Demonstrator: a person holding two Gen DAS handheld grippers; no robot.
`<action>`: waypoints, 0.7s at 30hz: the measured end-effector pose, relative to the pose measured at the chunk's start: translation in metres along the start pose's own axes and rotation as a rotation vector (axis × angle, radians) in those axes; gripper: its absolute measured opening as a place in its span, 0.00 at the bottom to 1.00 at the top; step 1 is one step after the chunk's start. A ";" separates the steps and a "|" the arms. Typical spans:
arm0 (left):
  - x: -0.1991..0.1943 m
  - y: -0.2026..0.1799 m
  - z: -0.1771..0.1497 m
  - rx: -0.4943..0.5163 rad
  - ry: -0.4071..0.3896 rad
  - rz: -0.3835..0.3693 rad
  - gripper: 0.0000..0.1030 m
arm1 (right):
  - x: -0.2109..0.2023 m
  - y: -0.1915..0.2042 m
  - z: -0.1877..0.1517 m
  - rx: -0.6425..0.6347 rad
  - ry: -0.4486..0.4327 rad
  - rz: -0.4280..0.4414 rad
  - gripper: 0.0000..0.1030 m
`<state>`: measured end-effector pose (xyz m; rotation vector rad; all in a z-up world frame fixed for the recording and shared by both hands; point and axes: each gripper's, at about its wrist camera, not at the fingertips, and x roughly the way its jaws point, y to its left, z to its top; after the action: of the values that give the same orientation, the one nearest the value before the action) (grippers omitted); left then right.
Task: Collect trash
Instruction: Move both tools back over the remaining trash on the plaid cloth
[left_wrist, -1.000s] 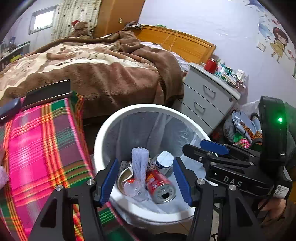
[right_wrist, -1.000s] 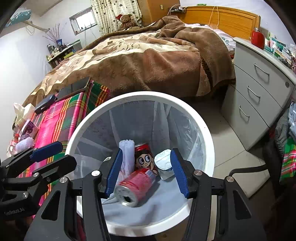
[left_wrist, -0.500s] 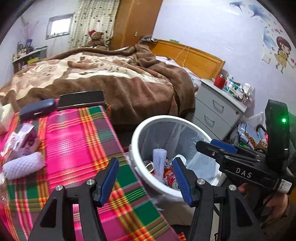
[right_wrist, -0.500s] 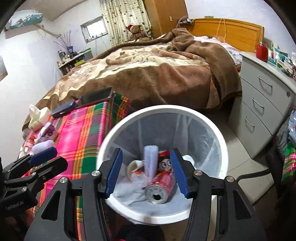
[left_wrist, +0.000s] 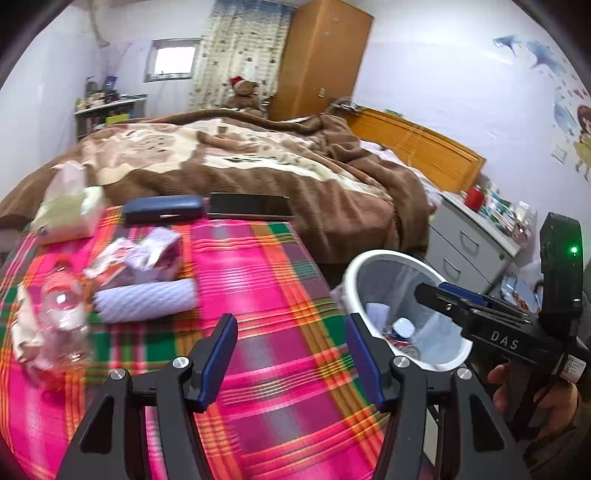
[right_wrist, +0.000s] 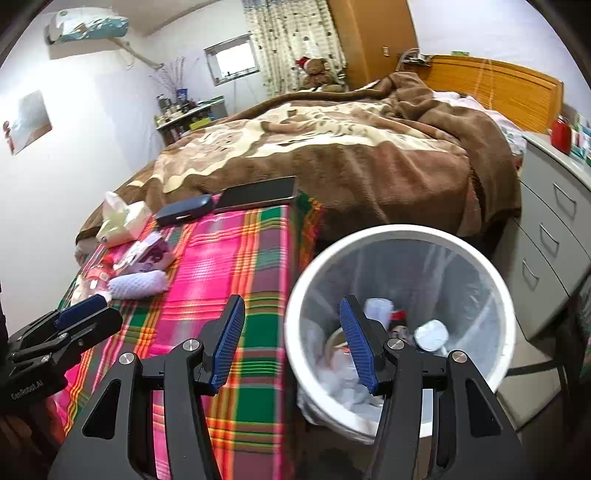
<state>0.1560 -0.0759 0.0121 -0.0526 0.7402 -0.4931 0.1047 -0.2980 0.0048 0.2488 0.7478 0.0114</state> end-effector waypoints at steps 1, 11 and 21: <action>-0.004 0.006 -0.002 -0.011 -0.006 0.010 0.58 | 0.001 0.005 0.001 -0.007 -0.002 0.013 0.54; -0.040 0.088 -0.015 -0.136 -0.038 0.157 0.59 | 0.015 0.052 0.000 -0.105 0.003 0.097 0.54; -0.062 0.161 -0.028 -0.235 -0.042 0.272 0.59 | 0.034 0.094 0.001 -0.191 0.030 0.164 0.54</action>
<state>0.1651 0.0976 -0.0041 -0.1780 0.7485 -0.1438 0.1377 -0.2041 0.0044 0.1276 0.7491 0.2409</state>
